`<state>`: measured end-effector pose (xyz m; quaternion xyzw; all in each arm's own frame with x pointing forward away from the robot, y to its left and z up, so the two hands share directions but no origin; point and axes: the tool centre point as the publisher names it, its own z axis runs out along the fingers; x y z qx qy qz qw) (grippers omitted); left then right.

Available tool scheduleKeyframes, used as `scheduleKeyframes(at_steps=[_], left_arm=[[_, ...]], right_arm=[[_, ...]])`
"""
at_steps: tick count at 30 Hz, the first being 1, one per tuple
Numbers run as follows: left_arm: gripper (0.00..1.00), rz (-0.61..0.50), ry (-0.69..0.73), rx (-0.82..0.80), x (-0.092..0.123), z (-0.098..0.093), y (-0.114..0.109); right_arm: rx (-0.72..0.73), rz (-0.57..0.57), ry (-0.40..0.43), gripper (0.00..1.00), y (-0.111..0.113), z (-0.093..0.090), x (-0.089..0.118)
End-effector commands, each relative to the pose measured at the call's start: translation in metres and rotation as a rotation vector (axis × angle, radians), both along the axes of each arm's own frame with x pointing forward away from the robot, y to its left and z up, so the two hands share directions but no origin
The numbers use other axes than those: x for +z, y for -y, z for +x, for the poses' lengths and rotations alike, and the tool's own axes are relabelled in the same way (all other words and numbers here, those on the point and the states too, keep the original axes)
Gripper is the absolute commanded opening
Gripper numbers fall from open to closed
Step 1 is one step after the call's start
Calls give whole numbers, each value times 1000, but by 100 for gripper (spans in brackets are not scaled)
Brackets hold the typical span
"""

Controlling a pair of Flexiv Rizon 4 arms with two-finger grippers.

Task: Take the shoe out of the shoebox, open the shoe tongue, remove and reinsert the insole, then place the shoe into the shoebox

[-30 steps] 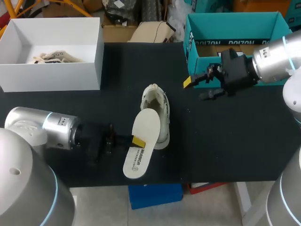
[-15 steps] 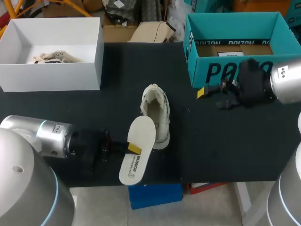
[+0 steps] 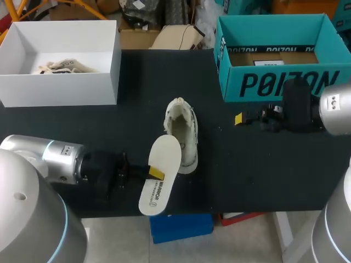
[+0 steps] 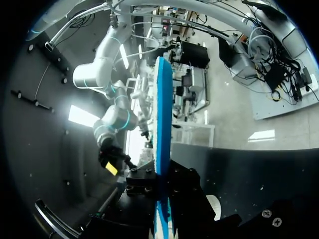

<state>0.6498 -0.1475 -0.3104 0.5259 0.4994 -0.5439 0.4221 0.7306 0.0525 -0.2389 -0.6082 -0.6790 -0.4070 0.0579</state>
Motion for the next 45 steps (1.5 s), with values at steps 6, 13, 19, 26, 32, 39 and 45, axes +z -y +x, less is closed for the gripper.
scheduleKeyframes(at_steps=[6,13,19,26,32,39,45], left_arm=[[0,3,1,-2,0,0,0],[0,3,1,-2,0,0,0],[0,20,-7,-17,0,0,2],[0,160,-62,-45,7,1,3],[0,235,-62,-43,3,0,-5],[0,313,-115,-191,-5,-5,-7],[0,313,-115,-191,-5,-5,-7]], right_arm=[[-30,-178,211,100,3,-13,-8],[-30,-178,211,100,3,-13,-8],[-30,-178,211,100,3,-13,-8],[-30,-178,211,100,3,-13,-8],[-30,-178,211,100,3,-13,-8],[-30,-178,211,100,3,-13,-8],[-30,-178,211,100,3,-13,-8]])
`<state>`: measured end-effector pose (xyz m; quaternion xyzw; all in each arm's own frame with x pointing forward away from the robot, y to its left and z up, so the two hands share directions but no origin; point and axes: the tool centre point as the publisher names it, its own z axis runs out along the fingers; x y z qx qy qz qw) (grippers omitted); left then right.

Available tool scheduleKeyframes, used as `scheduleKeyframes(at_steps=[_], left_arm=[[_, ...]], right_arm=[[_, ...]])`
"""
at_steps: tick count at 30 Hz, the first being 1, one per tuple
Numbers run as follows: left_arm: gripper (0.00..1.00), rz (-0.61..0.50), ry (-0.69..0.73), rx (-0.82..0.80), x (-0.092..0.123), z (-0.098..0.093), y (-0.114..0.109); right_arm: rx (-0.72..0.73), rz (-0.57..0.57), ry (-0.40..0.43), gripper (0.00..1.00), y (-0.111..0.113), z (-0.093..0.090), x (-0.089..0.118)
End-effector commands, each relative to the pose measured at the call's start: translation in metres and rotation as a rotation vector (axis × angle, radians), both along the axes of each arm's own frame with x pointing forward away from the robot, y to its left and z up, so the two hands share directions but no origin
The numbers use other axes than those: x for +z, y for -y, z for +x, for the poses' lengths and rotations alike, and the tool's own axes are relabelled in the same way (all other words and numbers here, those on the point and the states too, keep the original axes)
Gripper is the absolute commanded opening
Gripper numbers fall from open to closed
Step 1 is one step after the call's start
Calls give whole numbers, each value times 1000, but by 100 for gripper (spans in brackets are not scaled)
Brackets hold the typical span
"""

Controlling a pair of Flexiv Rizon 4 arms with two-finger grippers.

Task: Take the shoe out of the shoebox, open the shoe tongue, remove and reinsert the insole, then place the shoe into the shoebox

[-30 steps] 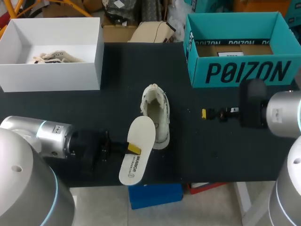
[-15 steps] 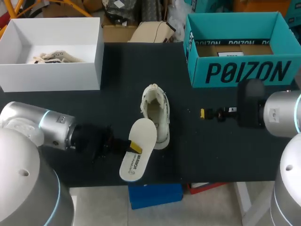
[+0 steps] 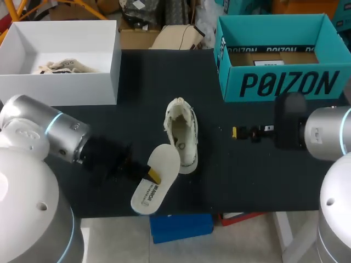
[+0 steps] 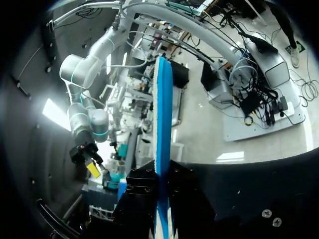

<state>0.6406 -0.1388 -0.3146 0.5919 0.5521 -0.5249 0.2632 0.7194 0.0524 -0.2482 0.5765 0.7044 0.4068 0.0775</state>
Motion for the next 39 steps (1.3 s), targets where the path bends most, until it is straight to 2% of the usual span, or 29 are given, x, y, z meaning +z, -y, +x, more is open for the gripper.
scheduleKeyframes(at_steps=[1,8,21,39], left_arm=[[0,11,-5,-23,-1,4,2],[0,11,-5,-23,-1,4,2],[0,120,-61,-79,0,28,-2],[0,222,-89,-153,-11,60,29]], right_arm=[[6,4,-3,100,3,-2,2],[6,4,-3,100,3,-2,2],[6,4,-3,100,3,-2,2],[6,4,-3,100,3,-2,2]])
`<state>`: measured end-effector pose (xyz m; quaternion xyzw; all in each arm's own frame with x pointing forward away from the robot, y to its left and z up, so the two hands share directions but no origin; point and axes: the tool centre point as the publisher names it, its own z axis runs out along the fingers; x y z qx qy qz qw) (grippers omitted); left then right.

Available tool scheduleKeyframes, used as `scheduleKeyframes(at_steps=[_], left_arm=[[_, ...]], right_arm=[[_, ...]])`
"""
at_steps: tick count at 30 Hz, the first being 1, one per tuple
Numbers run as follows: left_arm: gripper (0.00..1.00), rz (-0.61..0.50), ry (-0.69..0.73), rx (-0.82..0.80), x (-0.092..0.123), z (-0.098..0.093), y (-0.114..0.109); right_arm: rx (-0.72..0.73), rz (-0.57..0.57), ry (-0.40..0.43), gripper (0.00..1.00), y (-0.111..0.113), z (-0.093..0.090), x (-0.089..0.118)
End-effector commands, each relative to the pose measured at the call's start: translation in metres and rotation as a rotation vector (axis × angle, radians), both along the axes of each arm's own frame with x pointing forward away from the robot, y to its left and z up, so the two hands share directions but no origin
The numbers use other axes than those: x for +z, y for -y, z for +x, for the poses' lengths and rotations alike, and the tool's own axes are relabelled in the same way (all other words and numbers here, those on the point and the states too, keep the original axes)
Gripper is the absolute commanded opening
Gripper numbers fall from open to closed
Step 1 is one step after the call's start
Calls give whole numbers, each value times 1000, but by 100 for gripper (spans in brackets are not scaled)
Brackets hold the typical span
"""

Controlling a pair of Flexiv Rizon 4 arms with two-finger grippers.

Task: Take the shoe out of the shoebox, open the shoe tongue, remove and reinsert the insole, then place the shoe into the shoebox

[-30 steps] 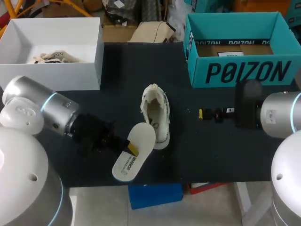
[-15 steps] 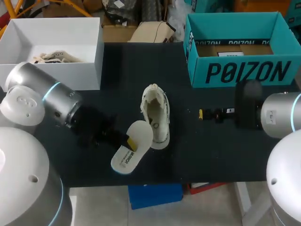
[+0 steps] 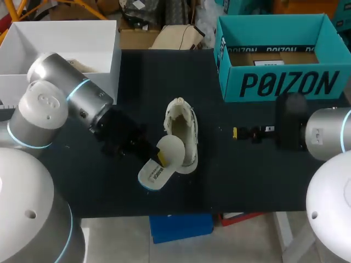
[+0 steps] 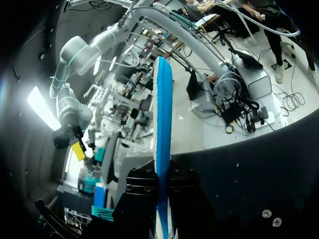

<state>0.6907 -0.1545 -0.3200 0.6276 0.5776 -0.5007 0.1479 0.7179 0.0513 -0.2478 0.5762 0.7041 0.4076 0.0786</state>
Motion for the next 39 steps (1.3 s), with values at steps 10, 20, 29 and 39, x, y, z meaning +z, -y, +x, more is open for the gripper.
scheduleKeyframes(at_steps=[10,20,29,39], left_arm=[[0,69,-39,34,-17,18,24],[0,104,-20,39,-27,32,30],[0,142,13,56,-43,52,36],[0,150,49,95,-49,75,46]], right_arm=[[7,4,-6,100,2,0,1],[7,4,-6,100,2,0,1],[7,4,-6,100,2,0,1],[7,4,-6,100,2,0,1]])
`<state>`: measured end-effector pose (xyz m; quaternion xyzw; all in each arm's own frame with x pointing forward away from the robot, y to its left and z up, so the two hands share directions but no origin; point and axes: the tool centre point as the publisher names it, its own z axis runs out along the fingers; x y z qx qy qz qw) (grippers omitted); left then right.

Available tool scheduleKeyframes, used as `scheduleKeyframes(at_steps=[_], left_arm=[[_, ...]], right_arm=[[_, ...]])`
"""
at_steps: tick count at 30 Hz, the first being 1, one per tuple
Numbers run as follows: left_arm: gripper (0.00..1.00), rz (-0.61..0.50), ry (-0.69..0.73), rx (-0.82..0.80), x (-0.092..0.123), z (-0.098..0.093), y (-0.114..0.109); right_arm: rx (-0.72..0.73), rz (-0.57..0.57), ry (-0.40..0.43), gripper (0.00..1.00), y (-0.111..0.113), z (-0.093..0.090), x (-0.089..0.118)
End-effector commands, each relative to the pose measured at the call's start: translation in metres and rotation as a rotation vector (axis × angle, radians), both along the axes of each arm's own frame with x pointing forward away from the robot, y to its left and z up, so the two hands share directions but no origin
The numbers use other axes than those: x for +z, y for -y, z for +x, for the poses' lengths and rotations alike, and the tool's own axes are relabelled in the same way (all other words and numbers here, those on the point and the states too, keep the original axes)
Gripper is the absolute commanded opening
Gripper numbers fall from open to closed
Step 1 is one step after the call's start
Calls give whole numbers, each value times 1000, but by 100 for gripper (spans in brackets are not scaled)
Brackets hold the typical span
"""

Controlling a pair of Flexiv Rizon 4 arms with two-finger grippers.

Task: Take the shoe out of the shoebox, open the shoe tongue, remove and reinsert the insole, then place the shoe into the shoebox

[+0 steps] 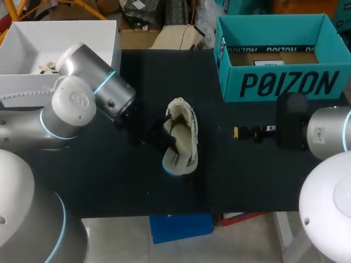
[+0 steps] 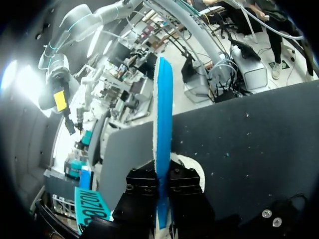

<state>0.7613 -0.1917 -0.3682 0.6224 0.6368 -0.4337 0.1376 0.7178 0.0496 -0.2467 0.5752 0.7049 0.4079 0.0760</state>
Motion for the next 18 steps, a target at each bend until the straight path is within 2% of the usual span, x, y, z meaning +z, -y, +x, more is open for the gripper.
scheduleKeyframes(at_steps=[1,9,17,18], left_arm=[[0,-1,4,12,-1,7,10],[0,5,26,65,-3,22,18],[0,17,39,134,-7,39,17],[19,16,38,138,-7,40,17]], right_arm=[[2,1,-3,100,1,0,0],[2,1,-3,100,1,0,0],[2,1,-3,100,1,0,0],[2,1,-3,100,1,0,0]])
